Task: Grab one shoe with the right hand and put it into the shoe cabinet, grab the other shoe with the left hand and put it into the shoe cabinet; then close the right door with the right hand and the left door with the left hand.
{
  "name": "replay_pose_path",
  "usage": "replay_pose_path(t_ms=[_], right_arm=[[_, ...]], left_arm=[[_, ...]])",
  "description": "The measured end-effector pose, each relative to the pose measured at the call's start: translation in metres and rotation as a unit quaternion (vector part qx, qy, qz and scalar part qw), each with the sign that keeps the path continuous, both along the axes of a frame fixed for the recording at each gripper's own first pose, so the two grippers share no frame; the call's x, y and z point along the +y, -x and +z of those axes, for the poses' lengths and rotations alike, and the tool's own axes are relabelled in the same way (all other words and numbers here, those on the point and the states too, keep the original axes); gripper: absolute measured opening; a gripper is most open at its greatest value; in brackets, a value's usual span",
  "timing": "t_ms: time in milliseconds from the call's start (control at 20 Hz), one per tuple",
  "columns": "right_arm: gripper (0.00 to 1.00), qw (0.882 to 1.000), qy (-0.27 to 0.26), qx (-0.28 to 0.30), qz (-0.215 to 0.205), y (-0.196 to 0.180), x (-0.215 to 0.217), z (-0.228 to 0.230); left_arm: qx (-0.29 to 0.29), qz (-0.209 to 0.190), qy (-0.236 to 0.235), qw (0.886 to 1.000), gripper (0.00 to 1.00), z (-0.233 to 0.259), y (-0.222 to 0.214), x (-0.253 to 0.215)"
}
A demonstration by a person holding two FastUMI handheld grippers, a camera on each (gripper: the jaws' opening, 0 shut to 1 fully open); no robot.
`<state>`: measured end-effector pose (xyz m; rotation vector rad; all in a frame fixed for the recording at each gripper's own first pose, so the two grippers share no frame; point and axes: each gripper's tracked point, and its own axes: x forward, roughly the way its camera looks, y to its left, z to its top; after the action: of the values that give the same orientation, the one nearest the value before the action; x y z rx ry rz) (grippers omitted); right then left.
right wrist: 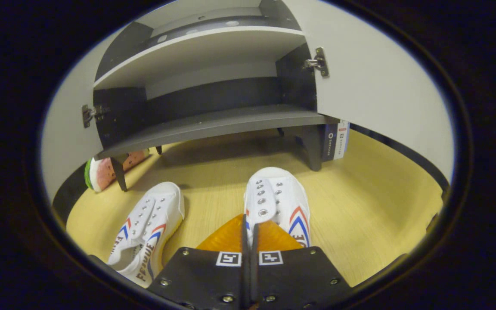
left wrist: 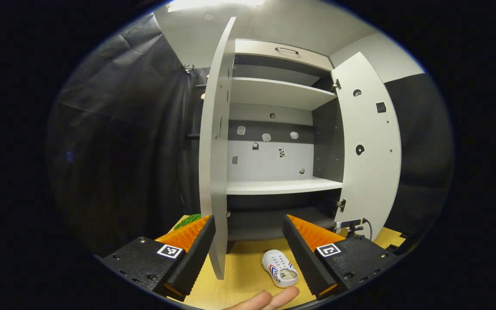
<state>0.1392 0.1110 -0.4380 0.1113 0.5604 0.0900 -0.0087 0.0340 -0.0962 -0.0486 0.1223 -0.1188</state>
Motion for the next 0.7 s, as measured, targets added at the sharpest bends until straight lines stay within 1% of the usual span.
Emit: replay_pose_path(t_ms=[50,100,200,300,350,400,450,550,700], right_arm=[[0.01,1.000,-0.027,-0.009,-0.004,0.001,0.000,0.005],[0.00,0.999,-0.040,-0.018,-0.004,0.003,-0.003,0.010],[0.00,0.998,-0.050,-0.034,0.001,0.013,-0.010,0.029],[0.00,0.997,-0.059,-0.043,0.014,0.022,-0.003,0.041],[0.01,0.997,-0.058,-0.048,0.023,0.028,0.001,0.048],[0.01,0.997,-0.054,-0.054,0.030,0.032,0.004,0.055],[0.01,0.996,-0.047,-0.063,0.036,0.036,0.007,0.066],[0.01,0.995,-0.037,-0.083,0.044,0.043,0.011,0.090],[0.00,0.993,-0.039,-0.104,0.051,0.050,0.020,0.126]], left_arm=[[-0.005,-0.003,-0.001,1.000,0.97,0.002,0.001,-0.001],[-0.008,-0.005,-0.003,1.000,0.97,0.002,0.002,-0.002],[-0.011,-0.011,-0.008,1.000,0.97,0.002,0.003,-0.005],[-0.008,-0.013,-0.013,1.000,0.97,0.000,0.003,-0.007],[-0.010,-0.014,-0.012,1.000,0.99,0.000,0.003,-0.007],[-0.011,-0.016,-0.010,1.000,0.97,0.000,0.003,-0.009],[-0.010,-0.018,-0.009,1.000,0.99,-0.002,0.003,-0.009],[-0.007,-0.019,-0.011,1.000,0.97,-0.007,0.003,-0.008],[-0.008,-0.004,-0.011,1.000,0.97,-0.009,0.001,0.001]])
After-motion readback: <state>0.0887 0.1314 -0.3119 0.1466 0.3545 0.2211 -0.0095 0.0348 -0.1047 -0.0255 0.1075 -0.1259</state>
